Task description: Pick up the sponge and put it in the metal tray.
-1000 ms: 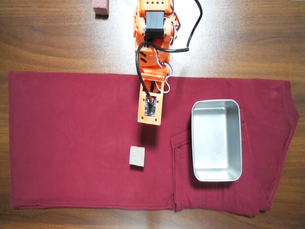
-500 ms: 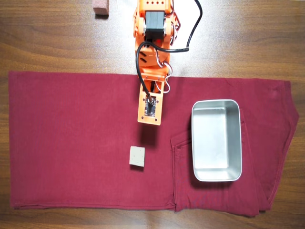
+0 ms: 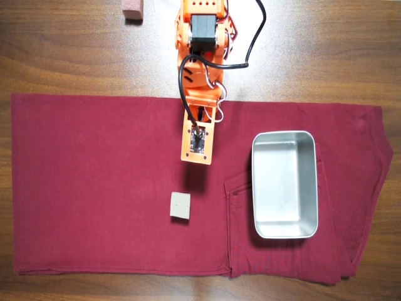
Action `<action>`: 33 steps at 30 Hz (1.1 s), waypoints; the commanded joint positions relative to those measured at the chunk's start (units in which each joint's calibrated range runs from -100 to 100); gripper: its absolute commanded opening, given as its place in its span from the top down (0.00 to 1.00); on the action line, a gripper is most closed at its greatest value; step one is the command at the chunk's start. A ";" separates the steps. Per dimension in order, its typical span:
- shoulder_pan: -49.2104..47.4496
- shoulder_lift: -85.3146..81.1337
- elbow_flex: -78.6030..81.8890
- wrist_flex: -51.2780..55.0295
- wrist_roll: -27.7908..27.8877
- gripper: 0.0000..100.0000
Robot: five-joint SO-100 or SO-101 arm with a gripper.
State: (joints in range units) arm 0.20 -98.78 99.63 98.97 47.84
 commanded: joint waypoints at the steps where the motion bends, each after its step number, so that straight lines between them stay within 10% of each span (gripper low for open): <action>1: -0.10 0.38 0.37 1.03 -0.15 0.99; 19: 0.09 3.31 -1.18 -0.63 2.15 0.95; 33: 22.07 75.39 -80.92 1.03 9.08 0.48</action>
State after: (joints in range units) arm 19.34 -30.82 27.62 97.65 56.24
